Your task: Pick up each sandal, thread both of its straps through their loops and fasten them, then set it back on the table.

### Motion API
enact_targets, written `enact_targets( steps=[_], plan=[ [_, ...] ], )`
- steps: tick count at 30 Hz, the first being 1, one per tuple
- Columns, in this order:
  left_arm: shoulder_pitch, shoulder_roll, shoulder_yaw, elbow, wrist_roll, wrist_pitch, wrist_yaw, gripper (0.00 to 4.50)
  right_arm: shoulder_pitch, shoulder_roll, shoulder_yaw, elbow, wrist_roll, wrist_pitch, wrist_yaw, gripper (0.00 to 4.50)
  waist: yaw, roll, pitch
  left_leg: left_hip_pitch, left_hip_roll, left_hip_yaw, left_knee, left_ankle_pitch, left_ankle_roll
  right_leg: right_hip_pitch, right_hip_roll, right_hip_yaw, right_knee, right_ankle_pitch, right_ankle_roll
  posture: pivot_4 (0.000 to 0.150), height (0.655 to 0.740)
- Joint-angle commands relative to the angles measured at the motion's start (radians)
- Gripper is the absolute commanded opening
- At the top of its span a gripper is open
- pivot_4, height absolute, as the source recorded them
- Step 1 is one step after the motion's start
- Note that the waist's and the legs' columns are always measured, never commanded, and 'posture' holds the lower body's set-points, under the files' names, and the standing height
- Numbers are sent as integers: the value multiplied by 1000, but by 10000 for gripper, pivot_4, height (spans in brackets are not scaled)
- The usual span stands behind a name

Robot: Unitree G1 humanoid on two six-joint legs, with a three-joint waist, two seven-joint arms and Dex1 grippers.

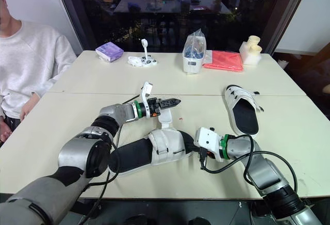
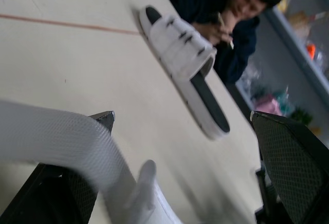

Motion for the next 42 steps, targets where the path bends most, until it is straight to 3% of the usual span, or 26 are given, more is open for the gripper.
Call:
enact_targets(
  steps=[1, 16, 25, 32, 42],
  plan=[
    [-51, -4, 56, 6, -27, -27, 21, 44361, 33, -5, 29, 27, -39, 39, -3, 0, 0, 0, 0, 0, 0, 0, 0, 0, 0, 0, 0, 0, 0, 0, 0, 1500, 7400],
    [-114, 21, 136, 22, -21, -57, 55, 44361, 28, -1, 33, 33, -42, 37, -4, 0, 0, 0, 0, 0, 0, 1, 0, 0, 0, 0, 1, 0, 0, 0, 0, 1500, 7400],
    [-124, 51, 98, -15, -1, -40, -37, 203, 25, 3, 38, 35, -45, 33, -5, 0, -1, 0, 0, 0, 0, 1, 0, 0, 0, 0, 1, 0, 0, 0, 0, 1500, 7400],
    [-48, 80, -85, -196, 94, -78, -245, 203, 22, 10, 44, 38, -51, 34, -10, 0, -4, 0, 0, 0, 0, 1, 0, 0, -1, 0, 1, 0, 0, 0, 0, 1500, 7400],
    [137, 187, -272, -384, 188, -89, -378, 203, 8, 18, 52, 55, -53, 29, -5, 0, -18, 0, 0, 0, 0, 1, -1, 0, -1, -1, 1, 0, 0, 0, 0, 1500, 7400]
  ],
)
